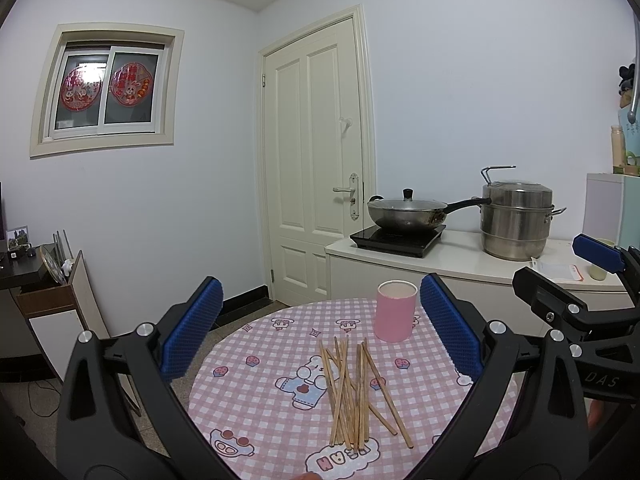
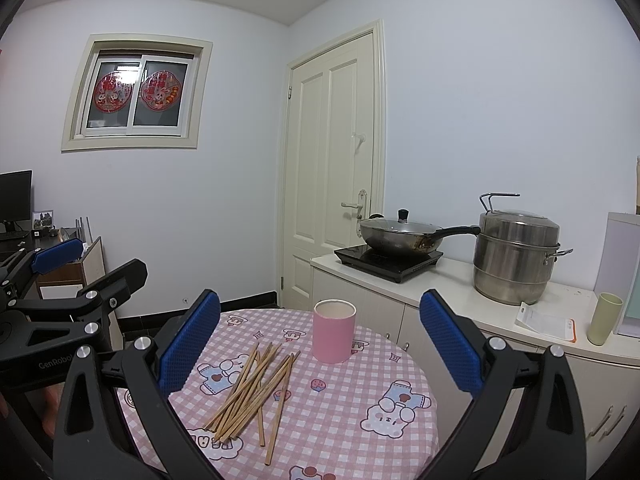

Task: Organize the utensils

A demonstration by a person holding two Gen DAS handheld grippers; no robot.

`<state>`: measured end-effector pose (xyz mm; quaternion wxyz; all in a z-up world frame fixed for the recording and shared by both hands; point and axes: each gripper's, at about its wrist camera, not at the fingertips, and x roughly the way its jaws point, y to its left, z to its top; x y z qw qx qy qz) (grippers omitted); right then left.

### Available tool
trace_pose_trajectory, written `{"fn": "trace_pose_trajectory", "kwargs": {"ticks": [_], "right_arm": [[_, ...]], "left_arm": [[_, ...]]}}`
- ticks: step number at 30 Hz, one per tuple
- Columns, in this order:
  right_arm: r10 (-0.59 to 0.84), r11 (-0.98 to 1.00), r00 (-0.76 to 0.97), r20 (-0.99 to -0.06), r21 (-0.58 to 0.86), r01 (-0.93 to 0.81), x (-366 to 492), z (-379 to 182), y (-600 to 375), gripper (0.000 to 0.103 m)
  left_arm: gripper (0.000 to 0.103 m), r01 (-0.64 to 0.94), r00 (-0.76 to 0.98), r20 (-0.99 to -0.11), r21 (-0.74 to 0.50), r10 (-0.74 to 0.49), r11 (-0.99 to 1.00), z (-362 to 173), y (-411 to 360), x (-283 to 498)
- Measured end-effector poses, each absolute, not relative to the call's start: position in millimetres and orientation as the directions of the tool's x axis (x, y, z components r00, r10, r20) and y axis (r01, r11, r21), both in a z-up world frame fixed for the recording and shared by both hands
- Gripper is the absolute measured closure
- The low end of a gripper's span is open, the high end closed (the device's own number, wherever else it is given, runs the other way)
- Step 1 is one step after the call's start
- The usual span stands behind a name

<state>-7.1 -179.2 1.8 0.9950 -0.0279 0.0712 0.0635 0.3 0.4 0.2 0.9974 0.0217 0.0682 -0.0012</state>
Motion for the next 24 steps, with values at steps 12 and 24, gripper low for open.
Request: {"fn": "trace_pose_trajectory", "kwargs": {"ticks": [12, 24], "right_arm": [[0.123, 0.99, 0.982, -0.146, -0.051, -0.132, -6.0, -1.4, -177.4, 0.007], [0.12, 0.99, 0.982, -0.149, -0.054, -0.129, -6.0, 0.0, -176.1, 0.007]], "left_arm": [[0.006, 0.004, 0.991, -0.13, 0.045, 0.002, 0.999, -2.5, 1.9, 0.6], [0.006, 0.005, 0.991, -0.133, 0.041, 0.001, 0.999, -3.5, 4.7, 1.3]]}}
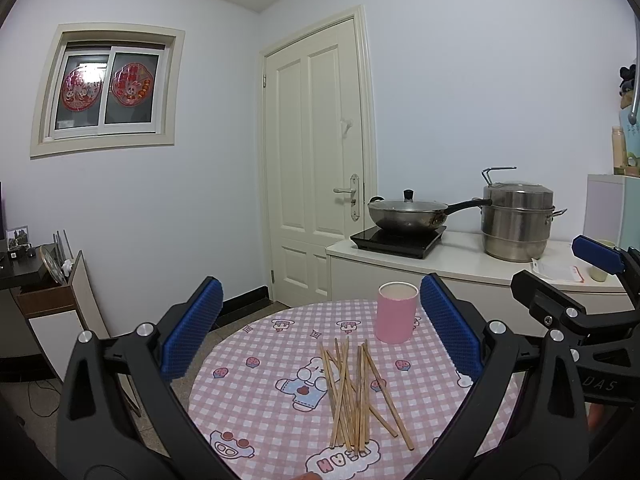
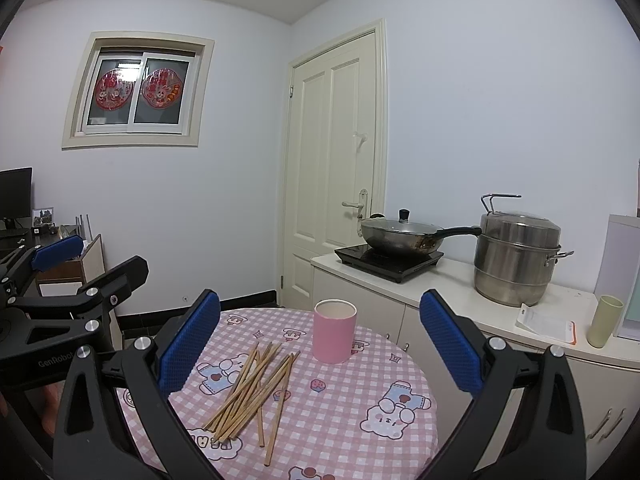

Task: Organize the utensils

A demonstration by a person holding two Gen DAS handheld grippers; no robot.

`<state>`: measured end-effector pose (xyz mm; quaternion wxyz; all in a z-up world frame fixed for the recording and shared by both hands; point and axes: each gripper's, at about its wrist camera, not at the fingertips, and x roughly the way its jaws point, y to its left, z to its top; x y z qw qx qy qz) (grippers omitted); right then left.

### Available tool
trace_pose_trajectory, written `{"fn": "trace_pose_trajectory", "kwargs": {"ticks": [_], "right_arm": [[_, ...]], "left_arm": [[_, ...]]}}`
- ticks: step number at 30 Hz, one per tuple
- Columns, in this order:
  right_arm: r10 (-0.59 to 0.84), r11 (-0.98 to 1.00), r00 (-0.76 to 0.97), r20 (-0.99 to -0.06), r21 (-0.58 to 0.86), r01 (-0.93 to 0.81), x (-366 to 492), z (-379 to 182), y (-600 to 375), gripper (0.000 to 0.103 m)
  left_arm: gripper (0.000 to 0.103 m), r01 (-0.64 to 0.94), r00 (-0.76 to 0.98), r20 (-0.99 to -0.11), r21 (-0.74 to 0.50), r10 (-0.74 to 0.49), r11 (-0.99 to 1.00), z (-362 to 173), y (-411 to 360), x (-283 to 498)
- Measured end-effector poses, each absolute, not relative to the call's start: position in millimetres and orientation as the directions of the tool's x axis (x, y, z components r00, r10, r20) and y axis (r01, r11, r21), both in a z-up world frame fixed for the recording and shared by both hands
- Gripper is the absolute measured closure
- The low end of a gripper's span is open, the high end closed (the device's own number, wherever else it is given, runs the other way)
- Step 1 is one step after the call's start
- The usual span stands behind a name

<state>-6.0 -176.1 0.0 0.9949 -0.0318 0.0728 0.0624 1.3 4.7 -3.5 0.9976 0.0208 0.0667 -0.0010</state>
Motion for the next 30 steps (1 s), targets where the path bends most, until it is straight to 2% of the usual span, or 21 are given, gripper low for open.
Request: {"fn": "trace_pose_trajectory", "kwargs": {"ticks": [30], "right_arm": [[0.117, 0.991, 0.98, -0.163, -0.052, -0.127, -3.3, -2.7, -176.0, 0.007]], "left_arm": [[0.006, 0.007, 0.99, -0.144, 0.042, -0.001, 0.999, -5.9, 4.1, 2.1]]}}
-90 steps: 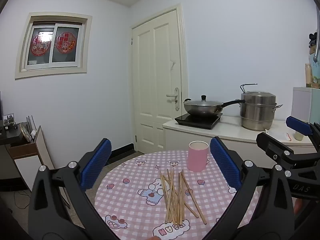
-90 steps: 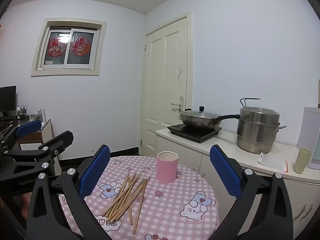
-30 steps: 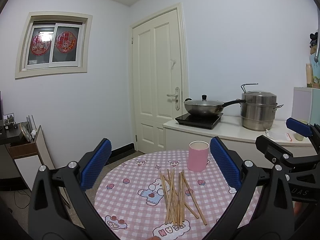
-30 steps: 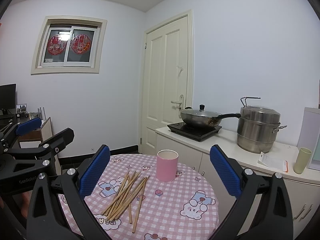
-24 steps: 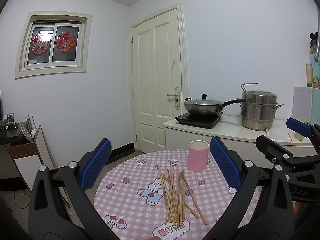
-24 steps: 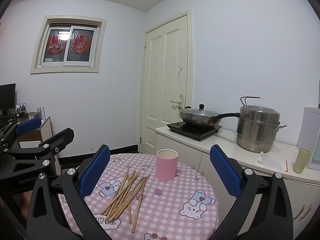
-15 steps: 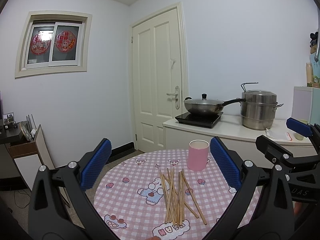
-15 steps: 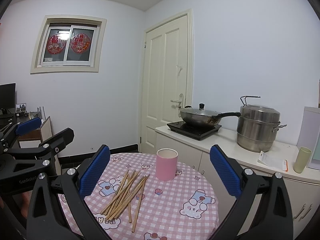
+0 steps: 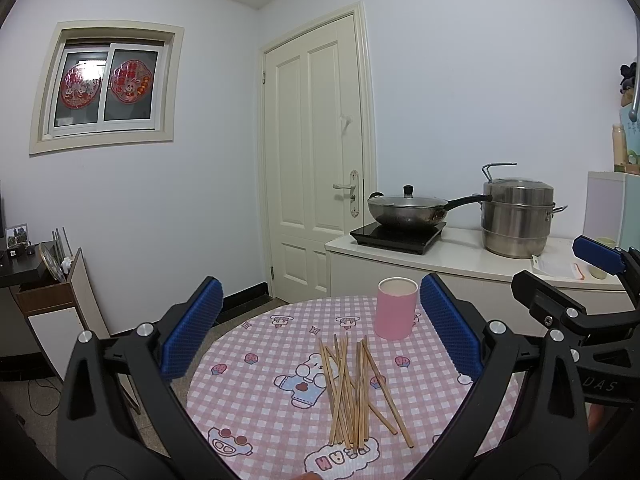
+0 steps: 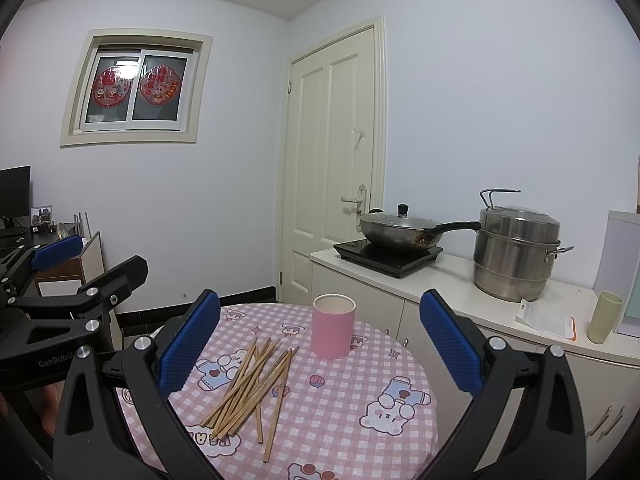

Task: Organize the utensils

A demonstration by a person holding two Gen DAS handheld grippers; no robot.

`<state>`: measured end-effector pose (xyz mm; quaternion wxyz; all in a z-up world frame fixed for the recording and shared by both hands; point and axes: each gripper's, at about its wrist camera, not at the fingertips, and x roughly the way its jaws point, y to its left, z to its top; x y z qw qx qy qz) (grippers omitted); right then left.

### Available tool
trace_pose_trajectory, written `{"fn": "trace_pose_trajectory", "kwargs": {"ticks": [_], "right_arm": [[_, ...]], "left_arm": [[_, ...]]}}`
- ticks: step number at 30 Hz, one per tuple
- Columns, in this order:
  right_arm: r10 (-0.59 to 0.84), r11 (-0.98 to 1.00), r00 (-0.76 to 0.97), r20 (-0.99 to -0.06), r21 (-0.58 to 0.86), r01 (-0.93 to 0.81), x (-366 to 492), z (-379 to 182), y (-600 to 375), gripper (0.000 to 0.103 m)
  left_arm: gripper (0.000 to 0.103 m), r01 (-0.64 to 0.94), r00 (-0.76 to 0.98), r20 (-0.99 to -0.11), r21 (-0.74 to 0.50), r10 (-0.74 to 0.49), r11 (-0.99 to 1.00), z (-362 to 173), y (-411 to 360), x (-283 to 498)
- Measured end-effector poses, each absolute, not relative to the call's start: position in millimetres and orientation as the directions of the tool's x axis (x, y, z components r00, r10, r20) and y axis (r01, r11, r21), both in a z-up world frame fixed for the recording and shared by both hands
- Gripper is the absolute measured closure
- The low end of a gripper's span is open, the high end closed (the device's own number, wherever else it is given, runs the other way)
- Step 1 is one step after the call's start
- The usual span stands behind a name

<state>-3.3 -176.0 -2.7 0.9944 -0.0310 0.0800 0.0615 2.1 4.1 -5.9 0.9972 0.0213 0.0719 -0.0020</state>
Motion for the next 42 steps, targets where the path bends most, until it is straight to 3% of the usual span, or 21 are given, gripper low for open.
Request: {"fn": "trace_pose_trajectory", "kwargs": {"ticks": [42], "right_arm": [[0.118, 0.99, 0.978, -0.174, -0.053, -0.129, -1.7, -6.4, -176.9, 0.007]], "left_arm": [[0.006, 0.006, 0.989, -0.151, 0.042, 0.0, 0.999, -13.6, 7.8, 1.5]]}}
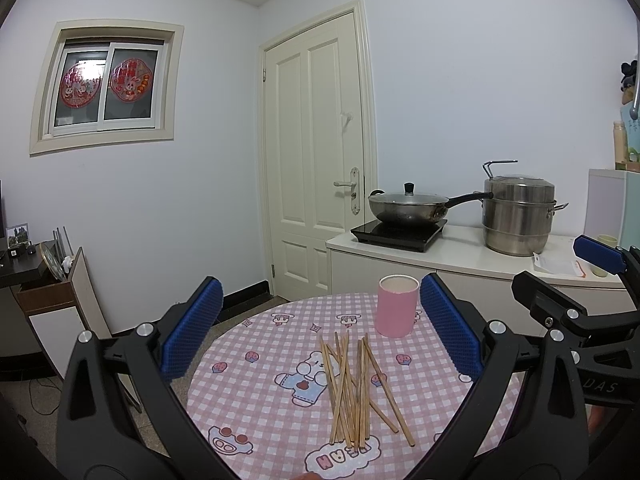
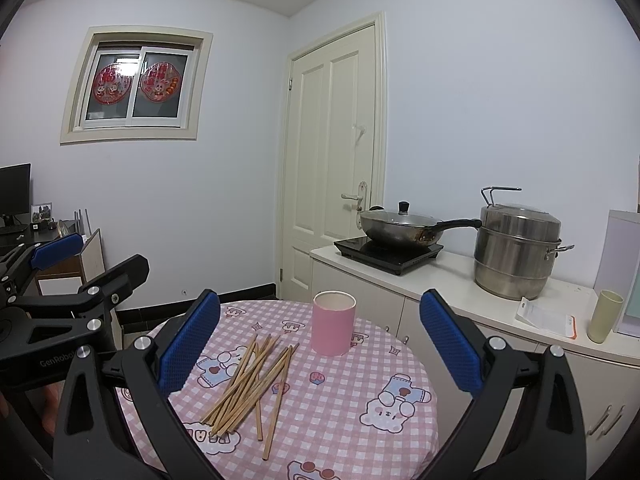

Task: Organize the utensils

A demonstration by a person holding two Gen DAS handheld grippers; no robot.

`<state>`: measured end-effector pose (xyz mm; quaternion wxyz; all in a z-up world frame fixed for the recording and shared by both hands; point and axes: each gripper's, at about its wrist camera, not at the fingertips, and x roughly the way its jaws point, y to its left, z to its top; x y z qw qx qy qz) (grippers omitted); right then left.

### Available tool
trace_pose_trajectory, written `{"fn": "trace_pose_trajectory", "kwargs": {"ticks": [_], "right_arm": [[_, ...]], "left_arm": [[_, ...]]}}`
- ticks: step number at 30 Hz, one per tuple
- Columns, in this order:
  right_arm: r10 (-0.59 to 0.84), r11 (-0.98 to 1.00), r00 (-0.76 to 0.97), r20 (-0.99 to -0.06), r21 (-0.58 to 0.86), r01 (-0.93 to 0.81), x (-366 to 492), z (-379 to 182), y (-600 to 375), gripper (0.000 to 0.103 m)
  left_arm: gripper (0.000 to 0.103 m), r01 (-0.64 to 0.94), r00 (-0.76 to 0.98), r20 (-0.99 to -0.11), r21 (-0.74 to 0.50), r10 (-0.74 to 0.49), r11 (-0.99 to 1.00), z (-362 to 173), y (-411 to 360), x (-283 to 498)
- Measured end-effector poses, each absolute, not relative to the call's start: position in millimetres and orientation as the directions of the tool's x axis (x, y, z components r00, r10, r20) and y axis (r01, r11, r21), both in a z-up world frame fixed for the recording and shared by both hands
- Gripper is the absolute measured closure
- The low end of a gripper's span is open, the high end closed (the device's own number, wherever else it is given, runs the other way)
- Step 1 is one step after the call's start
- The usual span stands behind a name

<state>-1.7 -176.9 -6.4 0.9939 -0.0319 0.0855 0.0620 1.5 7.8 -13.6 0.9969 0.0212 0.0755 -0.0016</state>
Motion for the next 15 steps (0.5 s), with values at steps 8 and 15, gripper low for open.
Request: {"fn": "trace_pose_trajectory", "kwargs": {"ticks": [8, 15], "right_arm": [[0.119, 0.99, 0.978, -0.173, -0.054, -0.13, -1.6, -6.2, -176.6, 0.007], [0.122, 0.989, 0.975, -0.183, -0.056, -0.135, 1.6, -4.5, -175.3, 0.007]], "left_arm": [[0.006, 0.005, 0.988, -0.153, 0.042, 0.002, 0.999, -12.8, 9.3, 2.0], [0.006, 0.005, 0.987, -0.162, 0.041, 0.002, 0.999, -12.1, 12.3, 4.6]]}}
